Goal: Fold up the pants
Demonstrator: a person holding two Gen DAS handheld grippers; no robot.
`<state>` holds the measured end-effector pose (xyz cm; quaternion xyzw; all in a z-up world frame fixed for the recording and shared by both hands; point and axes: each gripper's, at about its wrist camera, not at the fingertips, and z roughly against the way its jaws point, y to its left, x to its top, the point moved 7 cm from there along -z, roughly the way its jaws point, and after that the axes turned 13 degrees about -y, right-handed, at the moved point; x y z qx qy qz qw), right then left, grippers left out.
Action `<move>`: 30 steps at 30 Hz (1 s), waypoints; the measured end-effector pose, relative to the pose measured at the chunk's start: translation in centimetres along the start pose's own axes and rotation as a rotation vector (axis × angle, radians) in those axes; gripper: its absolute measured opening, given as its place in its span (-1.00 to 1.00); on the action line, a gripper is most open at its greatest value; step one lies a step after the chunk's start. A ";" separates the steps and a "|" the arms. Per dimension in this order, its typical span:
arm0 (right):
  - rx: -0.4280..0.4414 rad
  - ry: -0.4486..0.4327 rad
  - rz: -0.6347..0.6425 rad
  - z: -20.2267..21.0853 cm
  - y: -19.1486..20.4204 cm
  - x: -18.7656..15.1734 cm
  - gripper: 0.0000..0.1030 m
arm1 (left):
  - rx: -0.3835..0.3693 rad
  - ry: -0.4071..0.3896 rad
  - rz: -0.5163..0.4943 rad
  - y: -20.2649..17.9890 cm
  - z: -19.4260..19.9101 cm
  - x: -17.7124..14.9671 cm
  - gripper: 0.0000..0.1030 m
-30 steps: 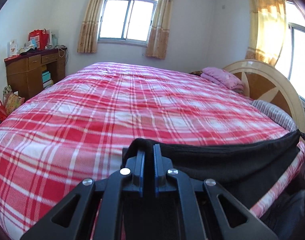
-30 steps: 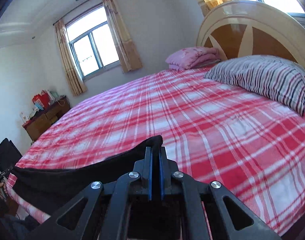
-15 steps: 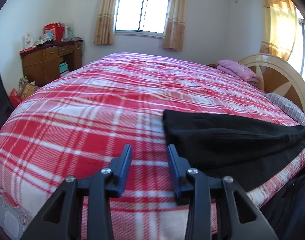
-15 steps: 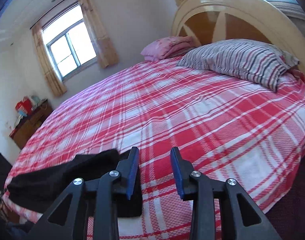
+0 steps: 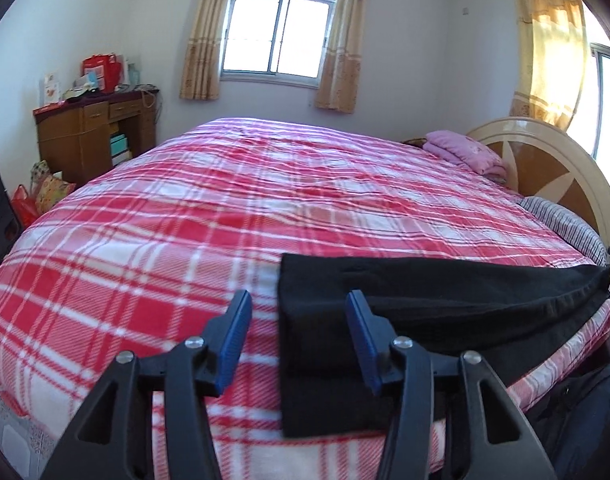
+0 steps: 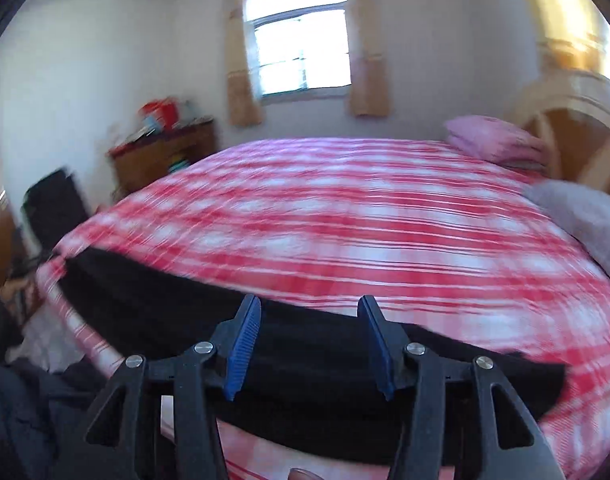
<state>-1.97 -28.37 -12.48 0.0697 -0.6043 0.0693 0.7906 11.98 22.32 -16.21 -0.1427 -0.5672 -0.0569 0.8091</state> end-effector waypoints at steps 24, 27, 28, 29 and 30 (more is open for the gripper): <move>0.435 0.442 0.314 -10.1 20.4 -12.4 -0.37 | -0.034 0.119 -0.034 -2.4 0.5 -2.1 0.06; 0.423 0.381 0.275 -10.1 20.2 -10.8 -0.36 | 0.023 0.105 -0.005 -1.3 -0.2 -1.7 0.18; 0.421 0.368 0.259 -10.3 20.1 -10.3 -0.36 | 0.042 0.116 0.024 -0.6 -0.5 -1.8 0.18; 0.421 0.353 0.235 -10.4 19.9 -9.8 -0.36 | 0.048 0.127 0.042 -0.1 -0.5 -2.0 0.18; 0.417 0.342 0.226 -10.5 19.9 -9.5 -0.36 | 0.047 0.138 0.061 0.3 -0.5 -2.3 0.18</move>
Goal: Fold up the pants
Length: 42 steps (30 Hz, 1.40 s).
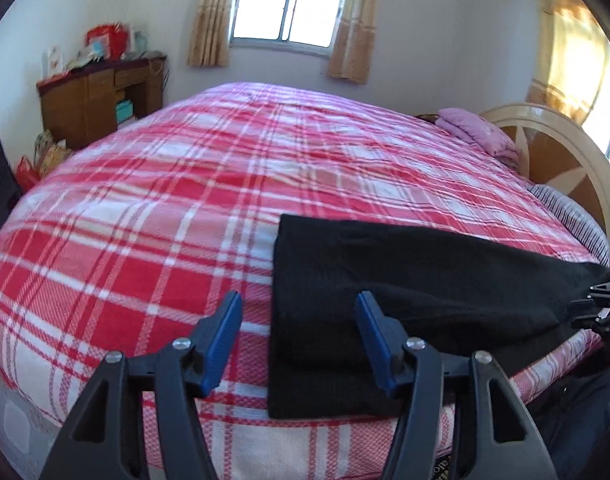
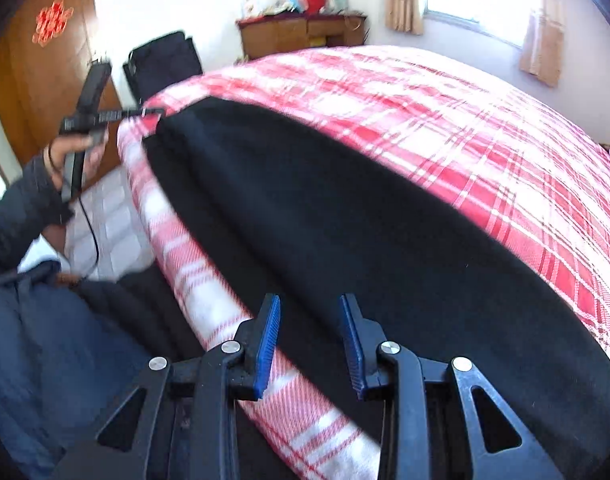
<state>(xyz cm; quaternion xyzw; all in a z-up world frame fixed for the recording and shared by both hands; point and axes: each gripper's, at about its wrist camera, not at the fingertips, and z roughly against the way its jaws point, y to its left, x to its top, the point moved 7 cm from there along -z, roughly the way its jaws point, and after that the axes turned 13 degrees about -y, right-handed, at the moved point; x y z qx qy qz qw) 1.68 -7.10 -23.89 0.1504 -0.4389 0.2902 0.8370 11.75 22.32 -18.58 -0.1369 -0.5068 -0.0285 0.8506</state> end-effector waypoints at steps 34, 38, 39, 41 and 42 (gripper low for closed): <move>-0.050 0.055 0.063 -2.9 -0.2 -0.3 0.14 | -0.022 -0.018 0.001 -0.5 -0.9 0.3 -0.03; -0.074 0.070 0.082 -3.7 -0.9 -0.3 -0.12 | -0.026 -0.010 0.004 -0.4 -1.2 0.3 -0.03; -0.090 0.076 0.087 -3.9 -1.2 -0.4 -0.23 | -0.030 -0.007 0.005 -0.4 -1.4 0.2 -0.03; -0.116 0.092 0.098 -4.5 -1.8 -0.7 -0.51 | -0.047 -0.004 0.001 -0.7 -1.6 0.0 -0.05; -0.120 0.090 0.105 -4.6 -1.8 -0.7 -0.61 | -0.055 0.001 -0.006 -1.0 -1.8 -0.1 -0.32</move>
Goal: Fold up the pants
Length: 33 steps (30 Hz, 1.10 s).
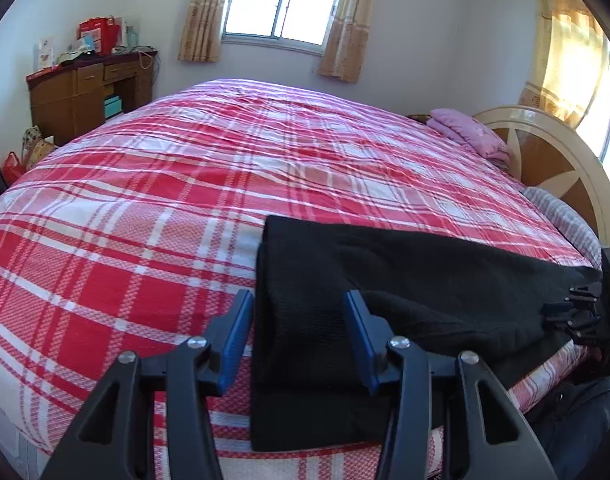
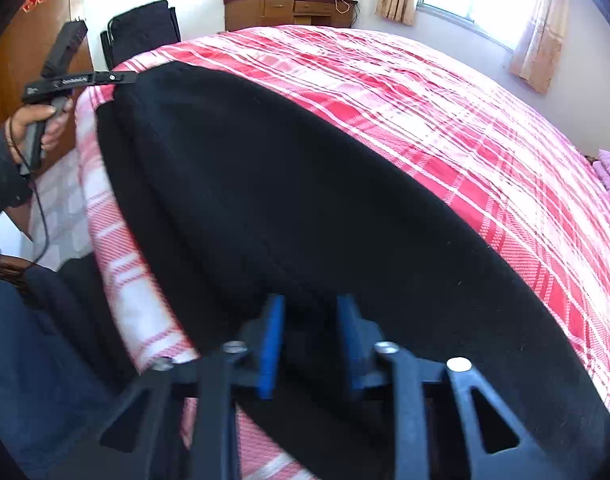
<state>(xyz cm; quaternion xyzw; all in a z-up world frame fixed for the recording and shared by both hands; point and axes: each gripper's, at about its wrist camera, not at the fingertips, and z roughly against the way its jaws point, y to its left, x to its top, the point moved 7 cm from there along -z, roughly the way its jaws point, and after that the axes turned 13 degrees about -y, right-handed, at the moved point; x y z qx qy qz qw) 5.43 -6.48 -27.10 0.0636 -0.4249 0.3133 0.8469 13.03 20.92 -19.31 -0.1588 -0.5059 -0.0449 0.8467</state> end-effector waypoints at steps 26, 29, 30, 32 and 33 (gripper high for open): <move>0.101 -0.023 0.046 3.0 3.1 -1.9 -0.95 | -0.119 -0.031 0.175 3.9 4.0 -1.8 -0.92; 0.103 0.008 0.047 2.4 3.1 -2.2 -0.94 | -0.095 -0.025 0.161 4.1 4.1 -2.1 -0.92; 0.112 0.014 0.035 2.4 3.0 -2.2 -0.92 | -0.085 -0.030 0.158 4.3 4.3 -2.1 -0.92; 0.125 0.014 0.018 2.8 2.8 -2.1 -0.90 | -0.059 -0.052 0.137 4.2 4.8 -1.3 -0.92; 0.124 0.011 0.018 3.1 2.6 -2.2 -0.89 | -0.049 -0.070 0.118 4.1 5.2 -0.8 -0.92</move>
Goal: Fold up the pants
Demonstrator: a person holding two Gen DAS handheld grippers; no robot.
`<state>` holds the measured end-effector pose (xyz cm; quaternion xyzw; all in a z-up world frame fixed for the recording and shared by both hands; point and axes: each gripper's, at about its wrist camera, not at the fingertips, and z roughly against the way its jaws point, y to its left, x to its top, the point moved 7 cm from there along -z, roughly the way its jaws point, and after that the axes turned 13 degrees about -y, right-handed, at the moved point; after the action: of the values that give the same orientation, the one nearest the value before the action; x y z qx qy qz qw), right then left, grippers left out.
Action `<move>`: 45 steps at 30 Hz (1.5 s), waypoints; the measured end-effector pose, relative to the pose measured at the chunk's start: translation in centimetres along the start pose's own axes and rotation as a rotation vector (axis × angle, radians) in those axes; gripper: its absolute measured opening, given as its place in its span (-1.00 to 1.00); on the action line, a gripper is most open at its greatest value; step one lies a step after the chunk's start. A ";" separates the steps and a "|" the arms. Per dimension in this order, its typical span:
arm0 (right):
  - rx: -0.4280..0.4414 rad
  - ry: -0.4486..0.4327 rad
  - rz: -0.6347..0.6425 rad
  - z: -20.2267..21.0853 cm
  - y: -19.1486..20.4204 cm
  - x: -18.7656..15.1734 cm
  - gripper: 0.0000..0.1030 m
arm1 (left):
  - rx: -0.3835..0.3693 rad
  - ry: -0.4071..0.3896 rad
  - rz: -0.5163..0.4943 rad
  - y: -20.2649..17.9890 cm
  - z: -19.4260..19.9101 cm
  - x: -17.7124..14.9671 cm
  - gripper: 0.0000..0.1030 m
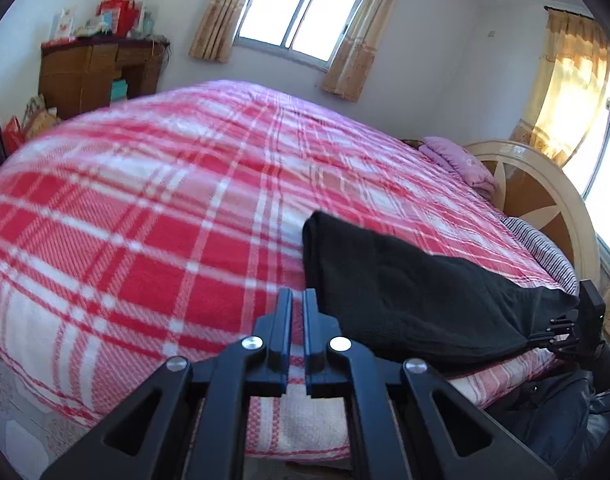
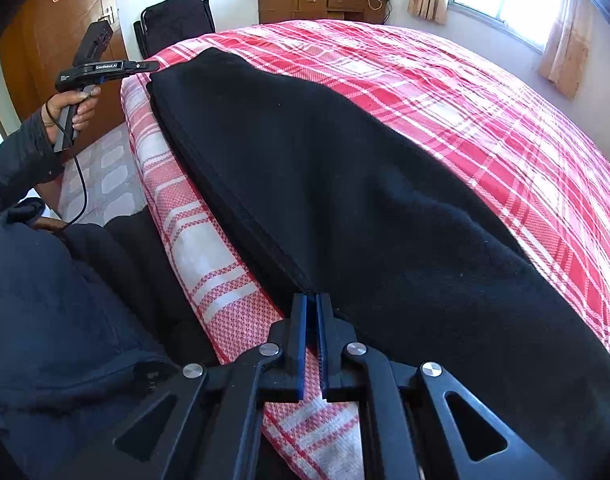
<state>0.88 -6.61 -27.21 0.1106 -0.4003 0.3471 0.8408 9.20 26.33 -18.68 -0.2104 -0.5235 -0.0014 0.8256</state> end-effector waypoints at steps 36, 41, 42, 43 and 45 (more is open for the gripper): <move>-0.244 -0.171 -0.259 8.7 -8.5 -1.3 0.01 | -0.150 0.098 -0.337 -16.2 -4.5 -0.8 0.02; -0.403 -0.241 -0.415 15.2 -13.2 -3.5 0.01 | -0.287 0.135 -0.437 -23.3 -7.5 -1.7 0.02; -0.421 -0.252 -0.445 16.3 -13.8 -3.9 0.01 | -0.307 0.139 -0.450 -24.3 -7.8 -1.9 0.02; -0.444 -0.270 -0.492 17.9 -14.8 -4.5 0.01 | -0.335 0.142 -0.465 -25.8 -8.3 -2.1 0.02; -0.480 -0.309 -0.599 21.1 -16.6 -6.0 0.01 | -0.394 0.149 -0.485 -28.8 -9.0 -2.8 0.02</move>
<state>-3.15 -31.57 -16.38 0.0738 -0.5416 -0.0365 0.8366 9.37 -3.64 -14.39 -0.2346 -0.4860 -0.3152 0.7807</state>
